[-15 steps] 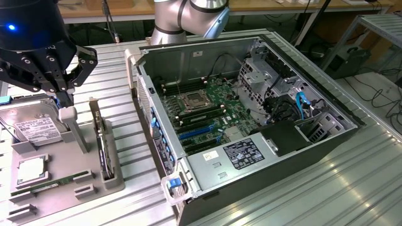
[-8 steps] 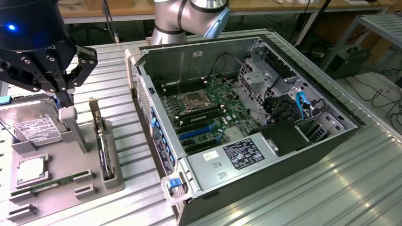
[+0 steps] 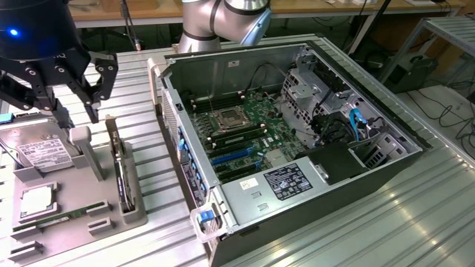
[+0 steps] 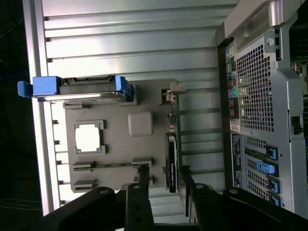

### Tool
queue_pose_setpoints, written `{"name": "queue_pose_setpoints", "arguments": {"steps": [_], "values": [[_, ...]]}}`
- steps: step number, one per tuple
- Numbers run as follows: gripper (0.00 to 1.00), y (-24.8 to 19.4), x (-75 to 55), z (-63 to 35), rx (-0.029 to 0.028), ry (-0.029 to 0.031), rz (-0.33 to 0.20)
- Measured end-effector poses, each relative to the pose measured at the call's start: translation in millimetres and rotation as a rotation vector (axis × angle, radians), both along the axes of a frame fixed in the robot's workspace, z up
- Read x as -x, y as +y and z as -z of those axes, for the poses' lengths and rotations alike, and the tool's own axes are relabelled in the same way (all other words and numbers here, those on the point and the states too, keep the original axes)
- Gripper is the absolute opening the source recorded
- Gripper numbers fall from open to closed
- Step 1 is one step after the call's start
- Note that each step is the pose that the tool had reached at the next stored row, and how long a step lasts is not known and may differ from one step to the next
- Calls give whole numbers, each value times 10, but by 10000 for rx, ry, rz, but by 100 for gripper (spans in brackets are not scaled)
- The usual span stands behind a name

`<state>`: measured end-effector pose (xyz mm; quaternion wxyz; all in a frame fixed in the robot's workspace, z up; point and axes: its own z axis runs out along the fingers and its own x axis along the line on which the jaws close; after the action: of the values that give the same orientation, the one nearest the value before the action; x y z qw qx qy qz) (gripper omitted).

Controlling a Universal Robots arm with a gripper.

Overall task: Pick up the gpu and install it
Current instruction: 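Pick up the gpu and move the gpu toward the slot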

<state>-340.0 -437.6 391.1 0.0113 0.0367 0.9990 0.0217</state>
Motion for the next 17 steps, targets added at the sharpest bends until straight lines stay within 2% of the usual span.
{"name": "queue_pose_setpoints", "arguments": {"steps": [4,5,6,8,9,13,17], "values": [[60,0,0,0,0,0,0],[60,0,0,0,0,-1,0],[72,0,0,0,0,0,0],[72,1,0,3,0,-1,-35],[78,5,0,5,-1,-1,-94],[78,17,-8,26,1,5,-606],[78,17,-70,34,0,19,-701]]}}
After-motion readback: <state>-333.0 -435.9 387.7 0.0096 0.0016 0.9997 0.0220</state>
